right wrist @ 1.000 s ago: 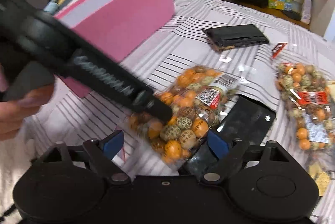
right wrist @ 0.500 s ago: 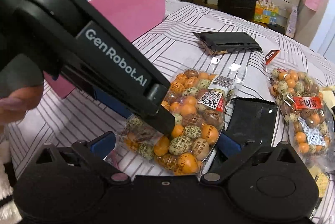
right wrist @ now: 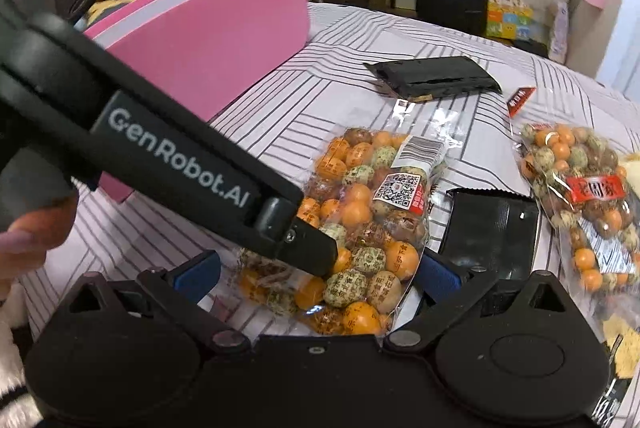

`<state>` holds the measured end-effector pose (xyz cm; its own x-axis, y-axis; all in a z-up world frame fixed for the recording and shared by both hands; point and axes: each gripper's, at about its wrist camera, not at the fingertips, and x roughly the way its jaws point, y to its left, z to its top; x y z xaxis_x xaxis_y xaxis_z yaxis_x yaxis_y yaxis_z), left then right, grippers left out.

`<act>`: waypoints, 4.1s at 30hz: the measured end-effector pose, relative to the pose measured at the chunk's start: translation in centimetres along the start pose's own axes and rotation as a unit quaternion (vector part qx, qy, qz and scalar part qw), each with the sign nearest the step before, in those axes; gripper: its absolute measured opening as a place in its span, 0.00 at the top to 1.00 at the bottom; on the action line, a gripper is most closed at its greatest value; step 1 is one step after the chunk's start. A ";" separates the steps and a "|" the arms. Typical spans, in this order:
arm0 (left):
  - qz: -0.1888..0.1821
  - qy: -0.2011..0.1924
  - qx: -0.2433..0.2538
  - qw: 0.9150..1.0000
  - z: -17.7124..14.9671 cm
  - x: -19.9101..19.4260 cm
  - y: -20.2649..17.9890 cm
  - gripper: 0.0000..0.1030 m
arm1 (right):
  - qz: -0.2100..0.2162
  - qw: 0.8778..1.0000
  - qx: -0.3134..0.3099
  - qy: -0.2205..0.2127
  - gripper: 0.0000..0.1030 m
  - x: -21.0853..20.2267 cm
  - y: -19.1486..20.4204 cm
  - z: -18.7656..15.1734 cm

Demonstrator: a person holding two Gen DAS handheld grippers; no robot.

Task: Organize snacks
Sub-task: 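Reach the right tool to the orange peanut bag and grasp it, then carry the peanut bag into the pink box and release it, then move the right tool to the black-wrapped bar and close on it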

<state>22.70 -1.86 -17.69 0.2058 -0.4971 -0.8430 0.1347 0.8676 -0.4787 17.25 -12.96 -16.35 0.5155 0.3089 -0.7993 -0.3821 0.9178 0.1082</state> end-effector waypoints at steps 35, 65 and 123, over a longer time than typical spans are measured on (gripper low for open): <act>0.019 -0.001 0.086 0.996 -6.9 -7.9 -4.4 0.51 | -0.024 0.999 0.030 0.023 0.04 -6.4 5.3 -1.4; 0.035 -0.167 0.084 0.982 -7.6 -24.1 1.8 0.51 | -0.016 0.996 -0.033 -0.083 0.04 -9.8 17.1 8.5; 0.033 -0.169 0.102 0.980 -0.8 -25.6 -2.3 0.46 | -0.017 0.986 0.011 -0.167 0.04 -19.1 5.2 11.5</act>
<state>16.30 8.87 4.79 0.5249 -0.4462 -0.7248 0.2936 0.8942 -0.3378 14.26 -11.25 6.28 0.7526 0.3403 -0.5637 -0.3463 0.9327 0.1008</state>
